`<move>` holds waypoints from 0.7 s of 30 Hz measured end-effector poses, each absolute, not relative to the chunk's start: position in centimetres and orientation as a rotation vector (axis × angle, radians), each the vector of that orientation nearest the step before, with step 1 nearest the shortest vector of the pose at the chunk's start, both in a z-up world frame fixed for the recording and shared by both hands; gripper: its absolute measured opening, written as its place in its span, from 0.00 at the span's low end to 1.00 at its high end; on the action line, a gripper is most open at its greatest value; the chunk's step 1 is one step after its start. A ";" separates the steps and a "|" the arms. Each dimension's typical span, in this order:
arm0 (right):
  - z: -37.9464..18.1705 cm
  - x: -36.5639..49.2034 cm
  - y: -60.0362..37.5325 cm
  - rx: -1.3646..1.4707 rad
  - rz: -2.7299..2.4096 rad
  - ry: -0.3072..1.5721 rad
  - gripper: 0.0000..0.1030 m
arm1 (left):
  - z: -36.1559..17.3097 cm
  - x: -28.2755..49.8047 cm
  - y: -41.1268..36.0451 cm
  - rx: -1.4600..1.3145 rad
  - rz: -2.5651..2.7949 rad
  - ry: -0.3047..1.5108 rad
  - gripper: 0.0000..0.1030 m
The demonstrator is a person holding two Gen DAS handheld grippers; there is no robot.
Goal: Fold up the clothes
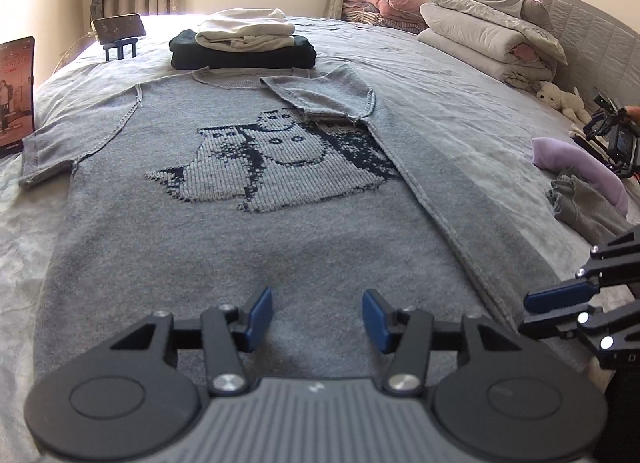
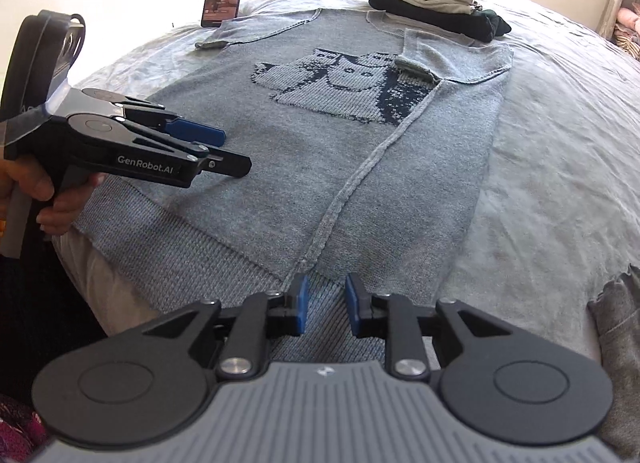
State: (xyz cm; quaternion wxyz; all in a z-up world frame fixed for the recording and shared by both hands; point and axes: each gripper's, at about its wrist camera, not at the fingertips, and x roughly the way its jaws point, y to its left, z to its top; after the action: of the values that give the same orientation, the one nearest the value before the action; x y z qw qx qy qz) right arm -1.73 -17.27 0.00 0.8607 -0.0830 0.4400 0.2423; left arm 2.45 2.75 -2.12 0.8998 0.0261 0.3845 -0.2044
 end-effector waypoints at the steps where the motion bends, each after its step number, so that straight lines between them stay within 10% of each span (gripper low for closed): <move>1: 0.4 -1.3 -17.4 -0.163 0.507 0.914 0.25 | -1.8 2.7 2.8 0.066 -0.428 0.799 0.51; 15: 0.5 11.7 -16.7 -0.154 0.288 0.802 0.36 | -2.5 12.5 0.4 0.066 -0.229 0.688 0.63; 21: -2.5 10.7 -18.3 -0.082 0.248 0.803 0.38 | -4.3 12.4 0.5 0.071 -0.227 0.656 0.97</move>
State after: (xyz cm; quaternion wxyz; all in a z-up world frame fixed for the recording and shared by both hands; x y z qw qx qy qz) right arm 10.70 -18.33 -2.46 0.9122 -0.0399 0.3897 0.1202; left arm 12.43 0.45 -4.34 0.9397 0.0347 0.3214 -0.1112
